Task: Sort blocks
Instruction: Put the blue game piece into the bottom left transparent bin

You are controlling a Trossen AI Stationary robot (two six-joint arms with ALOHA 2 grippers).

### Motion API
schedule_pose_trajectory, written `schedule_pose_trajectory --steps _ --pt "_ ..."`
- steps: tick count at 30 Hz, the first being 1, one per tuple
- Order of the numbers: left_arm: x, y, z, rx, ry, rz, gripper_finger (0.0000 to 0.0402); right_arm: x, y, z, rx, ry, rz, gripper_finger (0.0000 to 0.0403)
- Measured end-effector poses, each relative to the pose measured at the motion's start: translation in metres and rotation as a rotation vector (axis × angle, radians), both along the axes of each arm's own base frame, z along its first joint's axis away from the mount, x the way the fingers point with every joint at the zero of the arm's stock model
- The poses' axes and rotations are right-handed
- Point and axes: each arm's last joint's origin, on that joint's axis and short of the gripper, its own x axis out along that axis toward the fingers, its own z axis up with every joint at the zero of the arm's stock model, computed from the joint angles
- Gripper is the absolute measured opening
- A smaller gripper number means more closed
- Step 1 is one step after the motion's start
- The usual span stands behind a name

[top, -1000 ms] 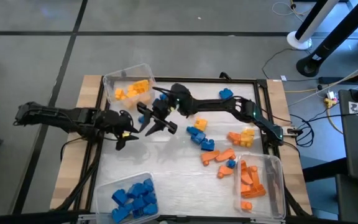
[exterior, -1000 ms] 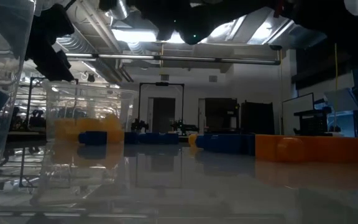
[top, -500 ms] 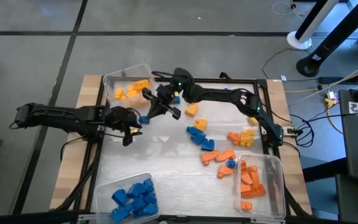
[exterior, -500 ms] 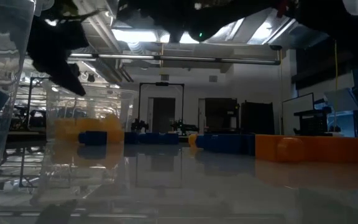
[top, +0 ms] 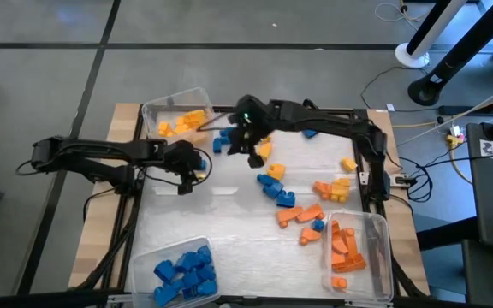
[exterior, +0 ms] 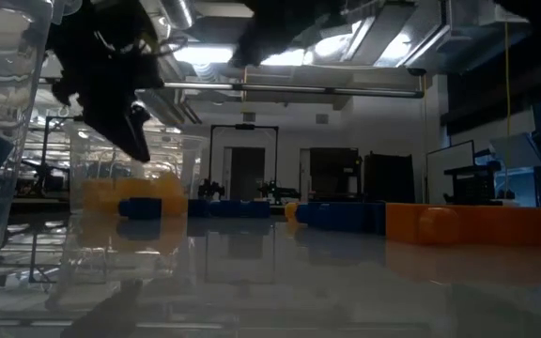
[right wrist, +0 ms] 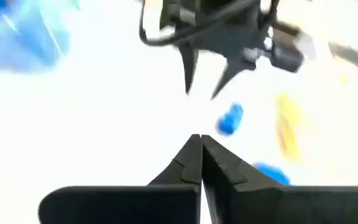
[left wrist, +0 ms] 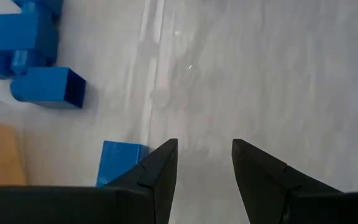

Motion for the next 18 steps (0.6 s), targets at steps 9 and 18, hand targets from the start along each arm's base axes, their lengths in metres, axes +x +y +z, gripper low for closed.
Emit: schedule_pose_trajectory --steps 9,18 --pt "0.012 0.013 -0.024 0.074 0.135 0.004 0.0143 -0.03 0.043 0.022 -0.22 0.15 -0.095 0.0016" --pt "0.014 0.018 -0.031 0.2 0.199 0.046 0.0144 -0.048 0.044 0.017 -0.302 0.341 -0.2 0.0016"
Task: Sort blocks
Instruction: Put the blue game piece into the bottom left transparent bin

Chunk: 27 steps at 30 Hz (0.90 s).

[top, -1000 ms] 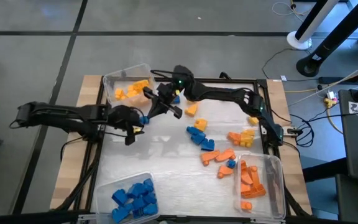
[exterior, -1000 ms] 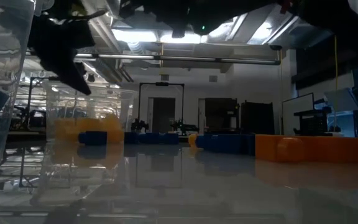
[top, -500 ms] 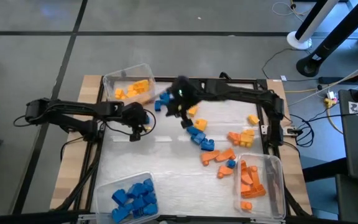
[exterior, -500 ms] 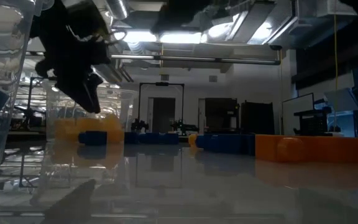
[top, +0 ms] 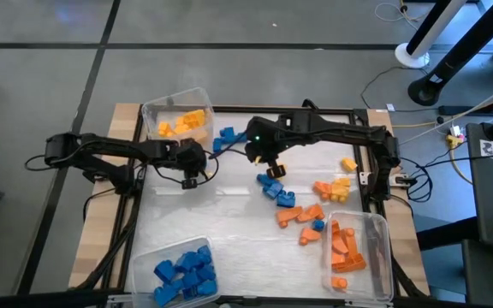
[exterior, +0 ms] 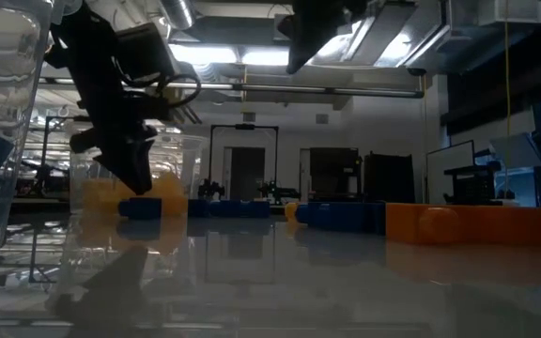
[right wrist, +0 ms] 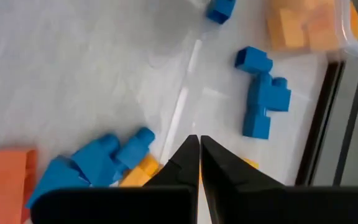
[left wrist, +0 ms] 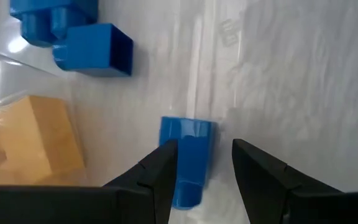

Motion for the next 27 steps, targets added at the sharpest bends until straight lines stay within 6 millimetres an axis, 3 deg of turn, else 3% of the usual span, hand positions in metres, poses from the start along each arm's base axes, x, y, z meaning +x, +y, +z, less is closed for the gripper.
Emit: schedule_pose_trajectory --steps 14,27 --pt "0.0005 0.0003 0.0002 0.022 0.007 -0.022 0.0147 0.0 0.0001 0.0 -0.001 0.0 -0.002 0.0017" --pt "0.0047 0.0058 -0.0087 0.035 0.039 -0.008 0.0227 0.0 0.0001 -0.0001 -0.001 0.0 -0.002 0.0017"
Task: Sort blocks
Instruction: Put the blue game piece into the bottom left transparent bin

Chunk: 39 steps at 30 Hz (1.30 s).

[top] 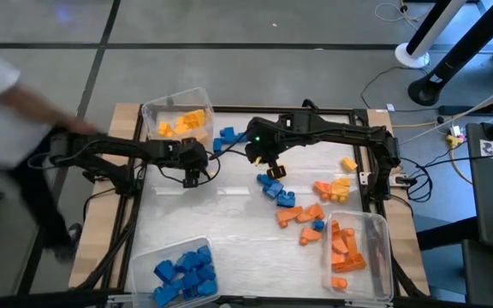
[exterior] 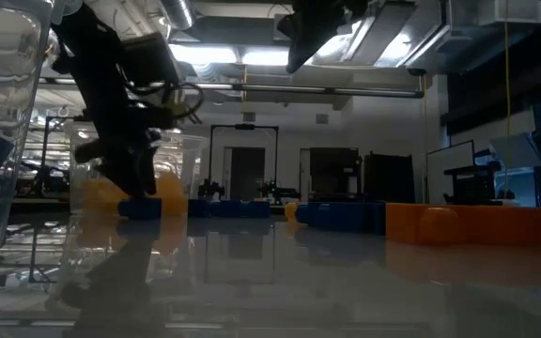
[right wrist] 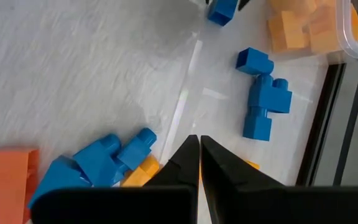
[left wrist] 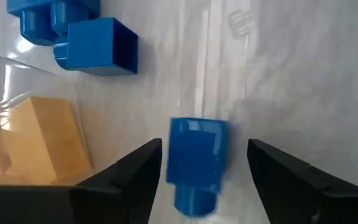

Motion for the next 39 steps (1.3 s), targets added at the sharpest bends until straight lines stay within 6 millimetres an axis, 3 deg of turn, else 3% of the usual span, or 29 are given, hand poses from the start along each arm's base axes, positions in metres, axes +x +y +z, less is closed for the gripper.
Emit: schedule_pose_trajectory --steps 7,15,18,22,28,39 --pt "0.011 0.015 -0.018 0.024 0.01 0.037 0.0233 0.0 0.0 0.0 0.0 0.002 0.0 0.0017" --pt "0.009 0.02 -0.029 -0.043 0.052 0.107 0.0228 0.0 0.0 0.0 -0.001 0.0 0.001 0.0017" --pt "0.008 0.019 -0.025 -0.057 0.025 0.137 0.0198 0.0 0.0 0.0 -0.002 -0.001 0.001 0.0017" --pt "0.003 0.017 -0.018 -0.069 0.01 0.154 0.013 0.0 0.0 0.0 -0.002 -0.001 0.001 0.0017" --pt "0.001 0.015 0.015 -0.121 -0.086 0.181 0.0116 0.0 0.0 0.0 -0.004 -0.002 0.001 0.0017" --pt "-0.015 -0.017 0.13 -0.383 -0.464 0.039 0.0116 0.003 -0.001 0.001 -0.007 -0.032 0.0 0.0017"
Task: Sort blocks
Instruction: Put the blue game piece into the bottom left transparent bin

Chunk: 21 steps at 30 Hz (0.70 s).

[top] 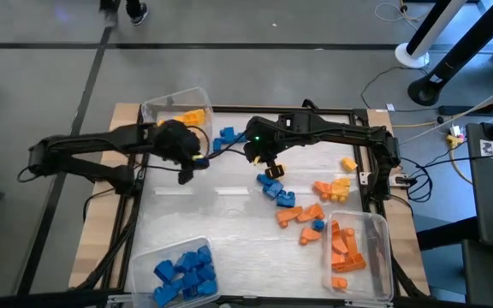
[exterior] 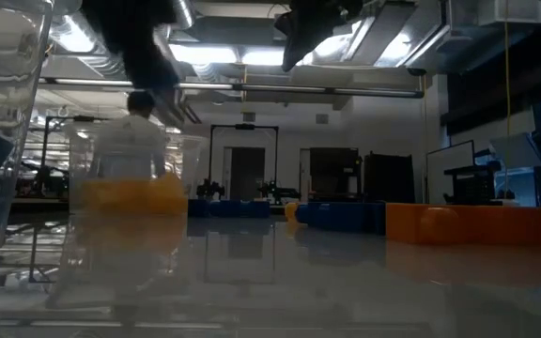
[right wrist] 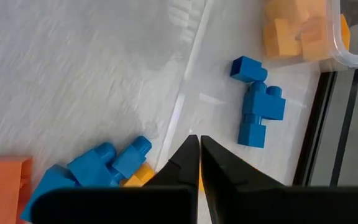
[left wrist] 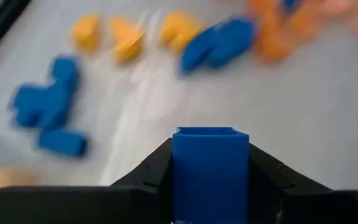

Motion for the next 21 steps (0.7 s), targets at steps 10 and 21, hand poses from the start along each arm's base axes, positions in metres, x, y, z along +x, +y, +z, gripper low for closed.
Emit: schedule_pose_trajectory --steps 10,21 --pt "-0.023 -0.075 0.037 -0.416 -0.233 -0.48 0.0119 0.0 0.0 0.0 0.0 0.0 0.001 0.0017" --pt "-0.02 -0.16 0.029 -0.345 -0.278 -0.84 0.0131 0.002 0.0 0.001 -0.003 -0.026 0.001 0.0017"
